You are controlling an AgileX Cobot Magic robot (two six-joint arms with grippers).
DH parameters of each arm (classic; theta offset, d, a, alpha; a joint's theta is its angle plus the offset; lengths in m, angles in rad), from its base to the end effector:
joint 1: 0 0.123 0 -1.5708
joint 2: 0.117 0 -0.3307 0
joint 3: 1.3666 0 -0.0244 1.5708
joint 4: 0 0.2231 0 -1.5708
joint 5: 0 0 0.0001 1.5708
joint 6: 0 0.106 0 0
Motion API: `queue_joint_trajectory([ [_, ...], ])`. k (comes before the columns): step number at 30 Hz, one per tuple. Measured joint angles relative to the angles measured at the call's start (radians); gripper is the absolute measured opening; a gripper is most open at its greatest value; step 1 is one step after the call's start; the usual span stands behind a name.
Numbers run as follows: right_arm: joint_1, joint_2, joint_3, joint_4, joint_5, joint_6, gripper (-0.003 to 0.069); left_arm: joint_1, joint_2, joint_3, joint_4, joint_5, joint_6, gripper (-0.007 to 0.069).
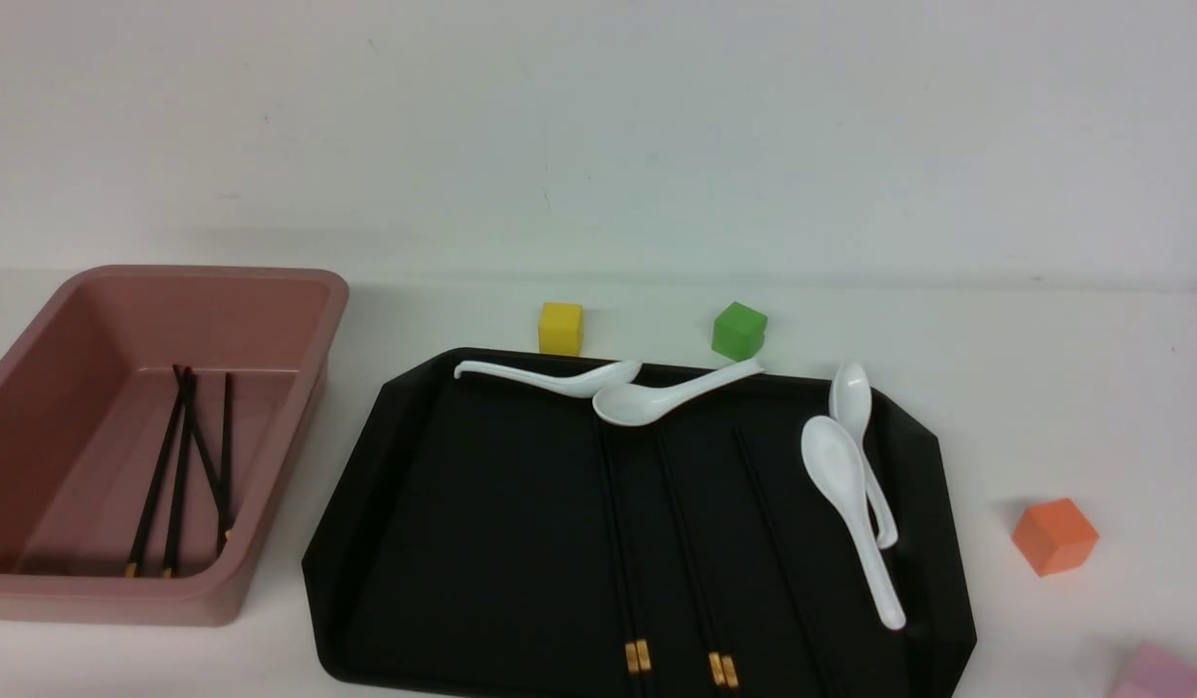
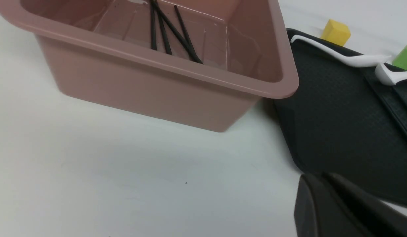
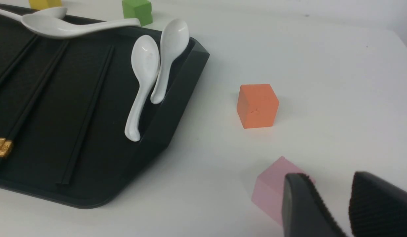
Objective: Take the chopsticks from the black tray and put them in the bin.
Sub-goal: Use the left arm to grab a pair of chopsticks
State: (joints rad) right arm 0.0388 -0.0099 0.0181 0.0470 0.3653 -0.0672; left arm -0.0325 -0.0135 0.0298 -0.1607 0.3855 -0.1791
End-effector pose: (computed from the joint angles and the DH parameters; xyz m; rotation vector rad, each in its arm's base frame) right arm -0.0067 0.0015 0.1703 -0.0693 1.8555 0.0263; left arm -0.0076 -0.0062 0.1649 -0.2375 1.8766 -0.3035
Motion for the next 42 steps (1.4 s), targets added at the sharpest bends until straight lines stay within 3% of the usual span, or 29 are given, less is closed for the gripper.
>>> queue_joint_trajectory([
  [10, 0.0, 0.0, 0.0, 0.0, 0.0, 0.0, 0.024, 0.0, 0.0, 0.0, -0.029, 0.0, -0.014, 0.0018],
  [12, 0.0, 0.0, 0.0, 0.0, 0.0, 0.0, 0.024, 0.0, 0.0, 0.0, -0.143, 0.001, -0.092, 0.002],
  [17, 0.0, 0.0, 0.0, 0.0, 0.0, 0.0, 0.024, 0.0, 0.0, 0.0, -0.575, 0.025, -0.347, 0.0024],
  [21, 0.0, 0.0, 0.0, 0.0, 0.0, 0.0, 0.024, 0.0, 0.0, 0.0, -0.827, 0.025, -0.429, 0.0028],
  [23, 0.0, 0.0, 0.0, 0.0, 0.0, 0.0, 0.024, 0.0, 0.0, 0.0, -0.884, 0.02, -0.438, 0.0031],
  [31, 0.0, 0.0, 0.0, 0.001, 0.0, 0.0, 0.024, 0.0, 0.0, 0.0, -0.98, -0.077, -0.434, 0.0036],
  [36, 0.0, 0.0, 0.0, 0.0, 0.0, 0.0, 0.024, 0.0, 0.0, -0.08, -0.983, 0.011, -0.302, 0.0024],
  [38, 0.0, 0.0, 0.0, 0.0, 0.0, 0.0, 0.024, 0.0, 0.021, -0.164, -0.948, 0.044, -0.262, -0.0012],
  [42, 0.0, 0.0, 0.0, 0.0, 0.0, 0.0, 0.024, 0.0, 0.228, -0.337, -0.726, 0.19, -0.248, -0.0013],
])
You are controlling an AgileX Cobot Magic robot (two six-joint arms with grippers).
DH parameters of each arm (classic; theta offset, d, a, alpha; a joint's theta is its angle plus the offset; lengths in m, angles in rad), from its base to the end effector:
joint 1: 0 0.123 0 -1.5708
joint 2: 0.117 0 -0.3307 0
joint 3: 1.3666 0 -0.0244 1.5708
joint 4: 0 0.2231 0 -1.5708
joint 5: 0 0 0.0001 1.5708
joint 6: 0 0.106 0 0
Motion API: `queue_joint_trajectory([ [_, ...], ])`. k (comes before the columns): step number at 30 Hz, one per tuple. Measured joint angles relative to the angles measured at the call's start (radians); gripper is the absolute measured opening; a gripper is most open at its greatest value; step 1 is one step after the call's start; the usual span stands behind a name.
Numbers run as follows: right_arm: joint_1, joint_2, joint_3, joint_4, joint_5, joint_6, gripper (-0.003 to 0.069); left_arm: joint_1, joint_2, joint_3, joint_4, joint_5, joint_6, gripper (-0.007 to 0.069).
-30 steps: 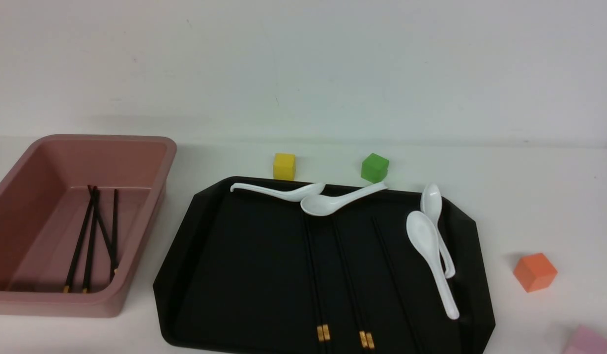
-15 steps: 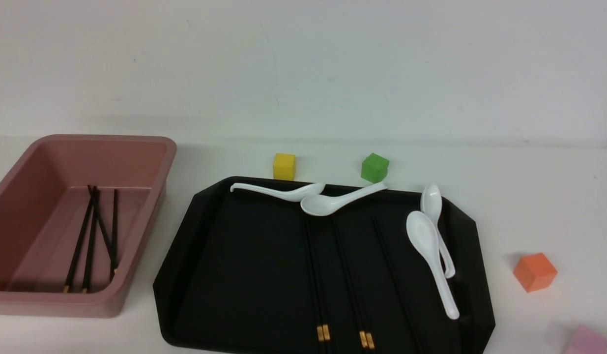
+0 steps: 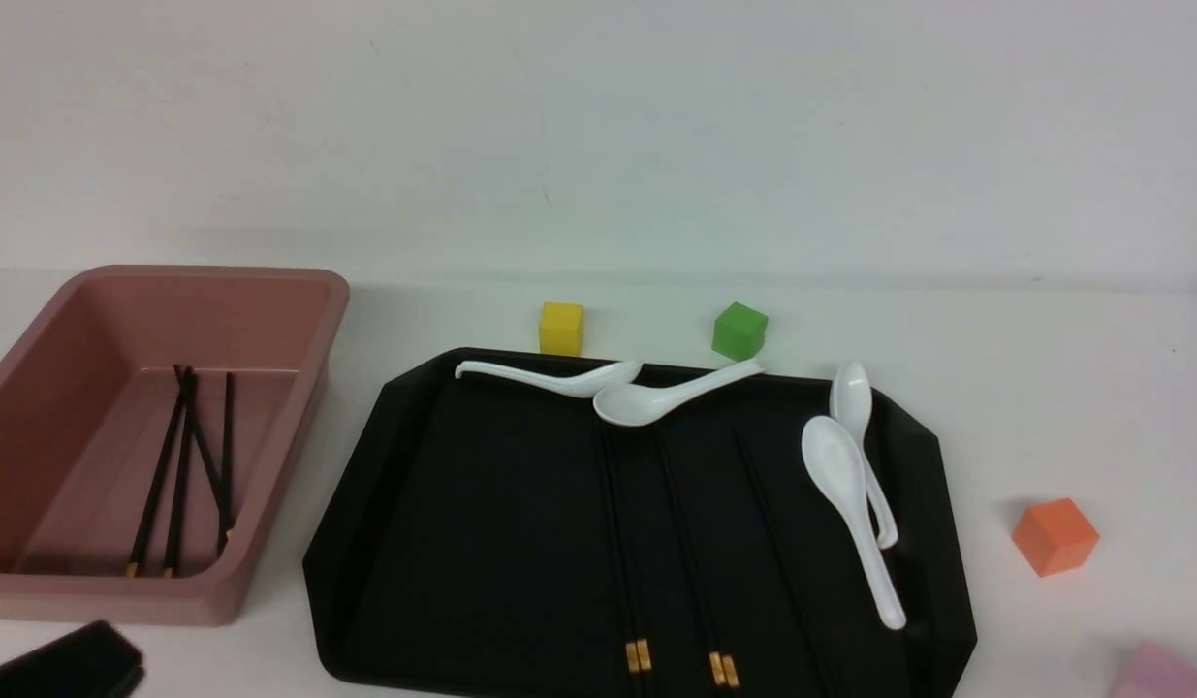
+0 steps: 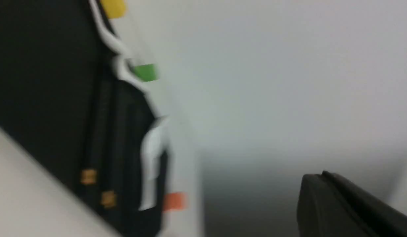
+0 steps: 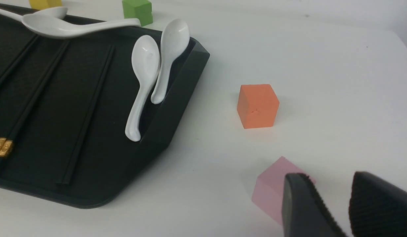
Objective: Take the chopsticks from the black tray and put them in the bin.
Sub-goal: Use the left arm to grab a pair of chopsticks
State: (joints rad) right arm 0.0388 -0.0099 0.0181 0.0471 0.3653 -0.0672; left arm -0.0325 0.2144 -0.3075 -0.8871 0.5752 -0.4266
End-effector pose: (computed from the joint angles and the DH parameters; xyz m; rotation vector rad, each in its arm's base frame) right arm -0.0067 0.0015 0.1703 -0.0692 1.8555 0.0264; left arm -0.0051 -0.0446 0.2747 -0.7950 1.7817 -1.2600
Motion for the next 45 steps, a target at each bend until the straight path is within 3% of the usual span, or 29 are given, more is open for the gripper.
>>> queue_joint_trajectory([
  [2, 0.0, 0.0, 0.0, 0.0, 0.0, 0.0, 0.024, 0.0, 0.151, -0.102, 0.166, 0.153, -0.019, -0.0013],
  [6, 0.0, 0.0, 0.0, 0.0, 0.0, 0.0, 0.024, 0.0, 0.47, -0.275, 0.383, 0.423, -0.049, -0.0013],
  [13, 0.0, 0.0, 0.0, 0.0, 0.0, 0.0, 0.024, 0.0, 0.883, -0.54, 0.465, 0.628, 0.043, -0.0013],
  [20, 0.0, 0.0, 0.0, 0.0, 0.0, 0.0, 0.024, -0.078, 1.083, -0.689, 0.51, 0.636, -0.003, -0.0013],
  [29, 0.0, 0.0, 0.0, 0.0, 0.0, 0.0, 0.024, -0.473, 1.244, -0.796, 0.699, 0.488, -0.303, -0.0013],
  [30, 0.0, 0.0, 0.0, 0.0, 0.0, 0.0, 0.024, -0.551, 1.297, -0.841, 0.763, 0.476, -0.358, -0.0013],
  [33, 0.0, 0.0, 0.0, 0.0, 0.0, 0.0, 0.024, -0.65, 1.412, -0.929, 0.85, 0.473, -0.414, -0.0013],
  [39, 0.0, 0.0, 0.0, 0.0, 0.0, 0.0, 0.024, -0.728, 1.617, -1.083, 0.887, 0.483, -0.444, 0.0006],
  [45, 0.0, 0.0, 0.0, 0.0, 0.0, 0.0, 0.024, -0.733, 1.788, -1.216, 0.945, 0.497, -0.489, 0.0096],
])
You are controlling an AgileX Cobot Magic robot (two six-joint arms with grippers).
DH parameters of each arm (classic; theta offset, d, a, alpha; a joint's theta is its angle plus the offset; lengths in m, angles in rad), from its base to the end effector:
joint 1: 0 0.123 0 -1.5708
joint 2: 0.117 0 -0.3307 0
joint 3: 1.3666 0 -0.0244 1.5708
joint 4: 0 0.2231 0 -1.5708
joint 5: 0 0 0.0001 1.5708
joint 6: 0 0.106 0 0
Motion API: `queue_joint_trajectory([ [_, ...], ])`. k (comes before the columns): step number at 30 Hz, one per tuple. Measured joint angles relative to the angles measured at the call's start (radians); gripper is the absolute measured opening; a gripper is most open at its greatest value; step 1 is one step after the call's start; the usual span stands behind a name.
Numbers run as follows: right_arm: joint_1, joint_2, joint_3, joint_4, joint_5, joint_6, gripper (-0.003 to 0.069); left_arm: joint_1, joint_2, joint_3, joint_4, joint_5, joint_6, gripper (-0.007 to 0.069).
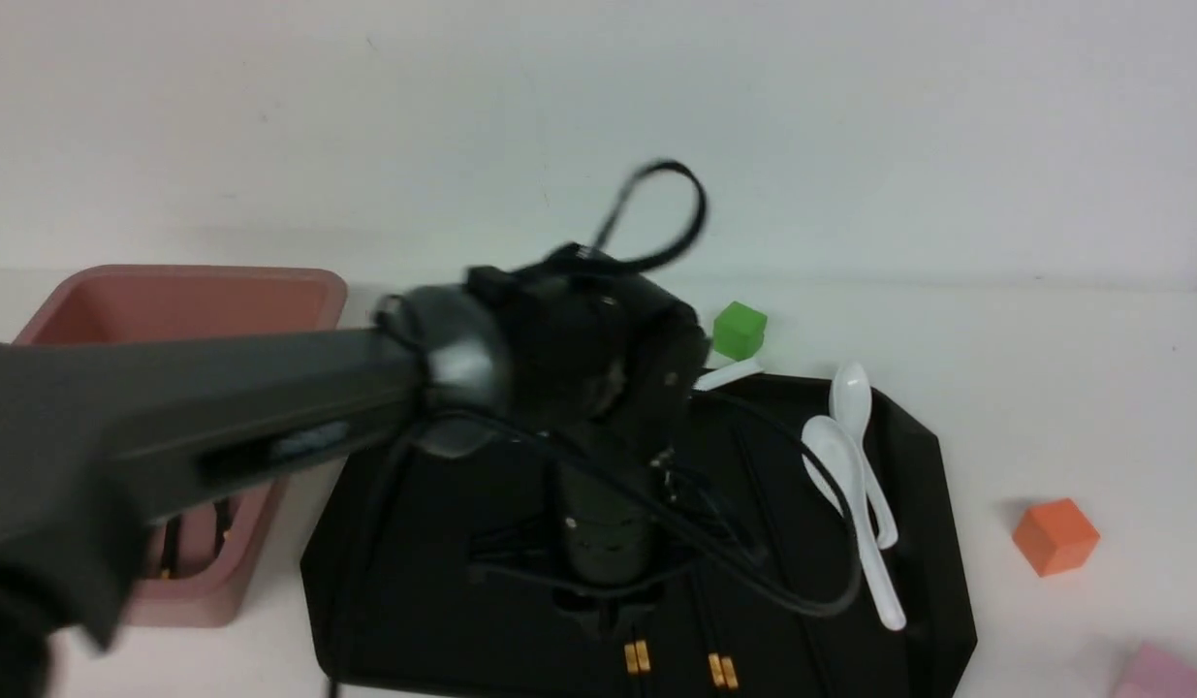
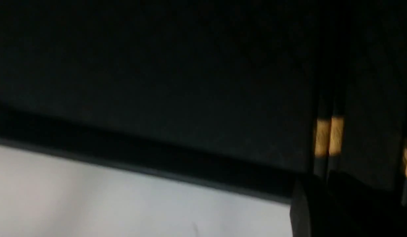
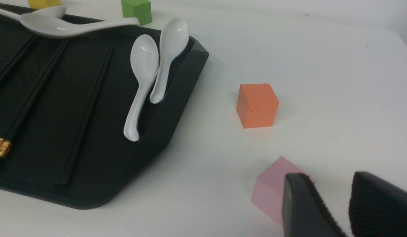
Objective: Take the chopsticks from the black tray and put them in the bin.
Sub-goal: Use the left arm to grab a pair of chopsticks
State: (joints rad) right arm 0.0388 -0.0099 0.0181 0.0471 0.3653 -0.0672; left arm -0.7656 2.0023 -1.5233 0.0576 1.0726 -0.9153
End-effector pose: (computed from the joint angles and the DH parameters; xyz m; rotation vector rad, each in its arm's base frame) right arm -0.0067 0.0015 0.1703 -0.0692 1.8555 0.0264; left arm 0.2915 -0.2727 0.2373 -0.1891 3.0252 -0.0676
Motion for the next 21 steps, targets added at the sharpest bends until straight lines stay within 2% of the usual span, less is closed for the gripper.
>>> queue_joint_trajectory([
  [3, 0.0, 0.0, 0.0, 0.0, 0.0, 0.0, 0.024, 0.0, 0.083, -0.068, 0.053, 0.008, -0.037, 0.0195],
  [8, 0.0, 0.0, 0.0, 0.0, 0.0, 0.0, 0.024, 0.0, 0.132, -0.112, 0.056, -0.022, -0.043, 0.0279],
  [21, 0.0, 0.0, 0.0, 0.0, 0.0, 0.0, 0.024, 0.0, 0.184, -0.127, 0.062, -0.076, -0.046, 0.029],
])
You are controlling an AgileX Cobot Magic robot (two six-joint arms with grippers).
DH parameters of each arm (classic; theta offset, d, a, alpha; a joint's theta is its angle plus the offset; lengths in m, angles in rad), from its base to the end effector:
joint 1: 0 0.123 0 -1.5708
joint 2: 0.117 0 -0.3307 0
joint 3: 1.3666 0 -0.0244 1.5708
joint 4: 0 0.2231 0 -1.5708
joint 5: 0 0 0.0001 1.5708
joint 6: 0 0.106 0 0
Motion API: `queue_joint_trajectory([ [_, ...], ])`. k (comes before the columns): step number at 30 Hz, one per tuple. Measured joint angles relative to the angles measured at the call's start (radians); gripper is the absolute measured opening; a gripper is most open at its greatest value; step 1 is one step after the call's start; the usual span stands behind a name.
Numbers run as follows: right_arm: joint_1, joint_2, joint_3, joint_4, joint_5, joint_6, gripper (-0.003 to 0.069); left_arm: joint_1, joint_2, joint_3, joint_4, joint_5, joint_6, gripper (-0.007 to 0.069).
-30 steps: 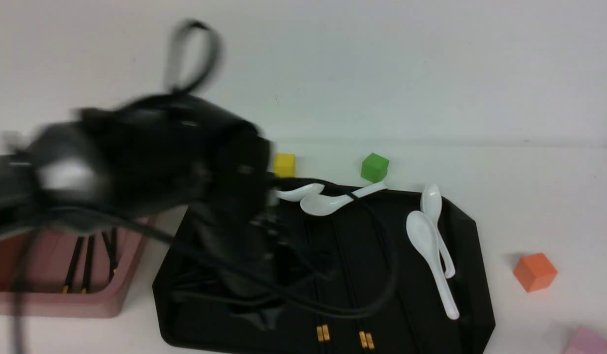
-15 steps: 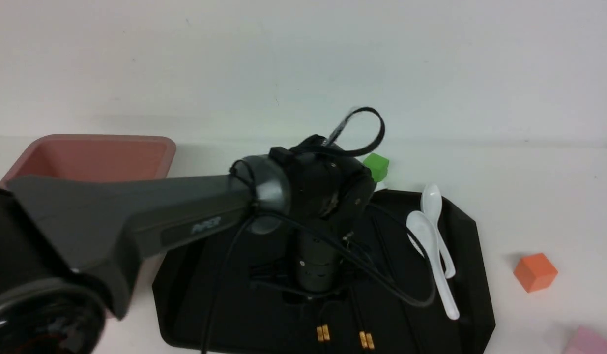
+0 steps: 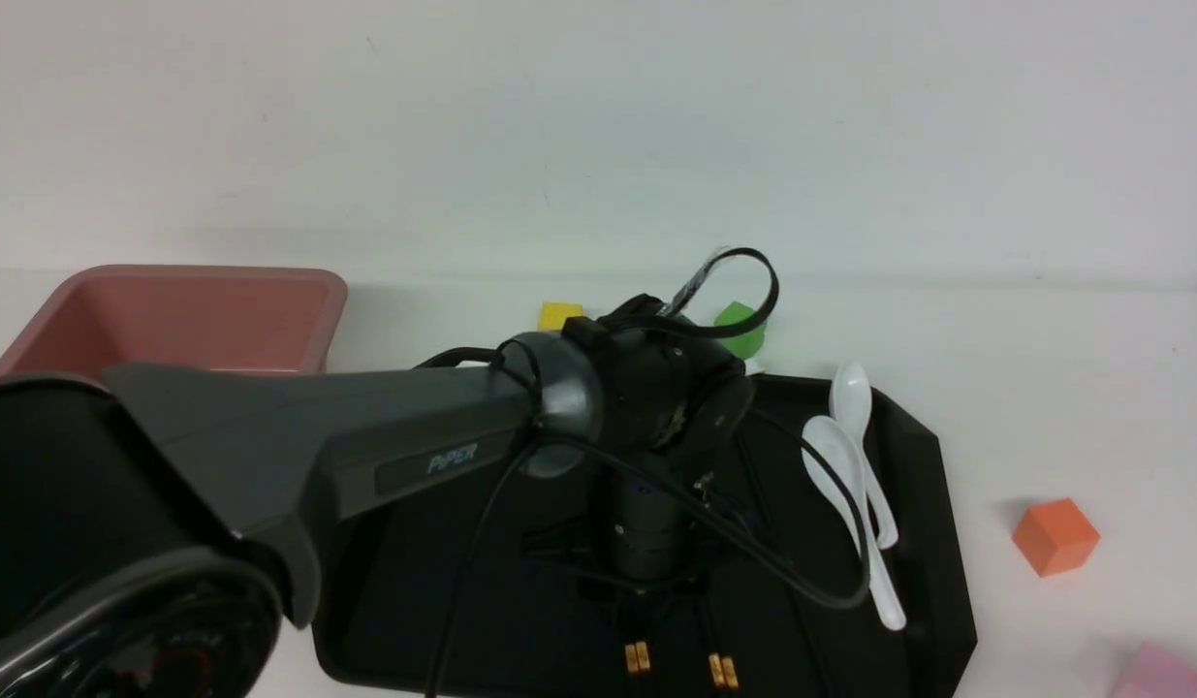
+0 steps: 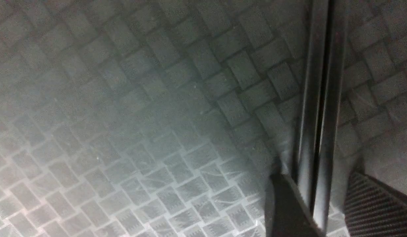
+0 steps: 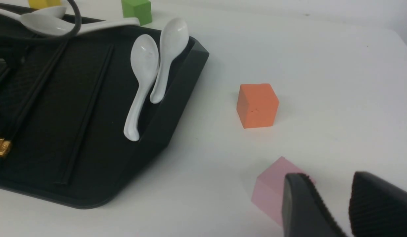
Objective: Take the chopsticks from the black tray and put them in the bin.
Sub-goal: Use the left arm to grab a pair of chopsticks
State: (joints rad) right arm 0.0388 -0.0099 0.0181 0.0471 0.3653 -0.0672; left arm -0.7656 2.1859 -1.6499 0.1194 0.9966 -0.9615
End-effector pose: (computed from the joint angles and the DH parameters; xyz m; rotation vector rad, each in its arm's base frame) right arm -0.0067 0.0015 0.1703 -0.0692 1.8555 0.0264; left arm 0.3290 -0.3015 0.1895 -0.2045 2.9737 -0.0411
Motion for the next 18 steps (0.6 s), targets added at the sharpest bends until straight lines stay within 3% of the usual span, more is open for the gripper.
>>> queue_joint_trajectory([
  [4, 0.0, 0.0, 0.0, 0.0, 0.0, 0.0, 0.024, 0.0, 0.002, -0.004, 0.003, 0.003, 0.0, 0.0267],
  [10, 0.0, 0.0, 0.0, 0.0, 0.0, 0.0, 0.024, -0.002, 0.002, -0.008, 0.003, 0.0, 0.013, 0.0106],
  [18, 0.0, 0.0, 0.0, 0.0, 0.0, 0.0, 0.024, -0.002, -0.039, -0.001, 0.05, 0.058, 0.03, 0.0112],
])
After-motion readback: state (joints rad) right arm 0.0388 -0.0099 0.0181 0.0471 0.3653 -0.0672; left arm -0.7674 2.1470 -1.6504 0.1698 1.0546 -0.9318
